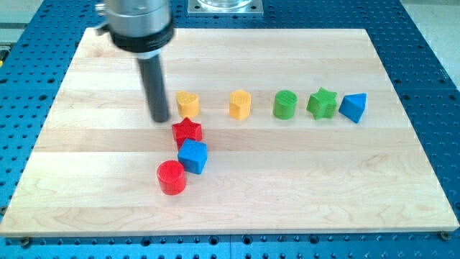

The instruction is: Place the red star in a horizontal line with yellow hexagon

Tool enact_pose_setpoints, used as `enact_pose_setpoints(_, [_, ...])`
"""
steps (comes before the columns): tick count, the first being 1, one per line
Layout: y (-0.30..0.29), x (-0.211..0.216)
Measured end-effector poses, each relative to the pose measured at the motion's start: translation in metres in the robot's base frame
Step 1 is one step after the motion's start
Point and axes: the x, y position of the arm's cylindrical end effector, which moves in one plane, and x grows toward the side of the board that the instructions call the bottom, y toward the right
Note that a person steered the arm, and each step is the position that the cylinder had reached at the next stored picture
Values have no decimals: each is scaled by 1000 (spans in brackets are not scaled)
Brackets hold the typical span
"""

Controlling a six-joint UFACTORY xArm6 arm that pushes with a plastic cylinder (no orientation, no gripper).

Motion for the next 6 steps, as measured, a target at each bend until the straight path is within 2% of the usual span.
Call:
enact_pose_setpoints(1, [97,0])
enact_pose_setpoints(2, [140,28])
enact_pose_setpoints(3, [108,65])
enact_pose_setpoints(5, [-15,40])
enact_pose_setpoints(6, [-43,51])
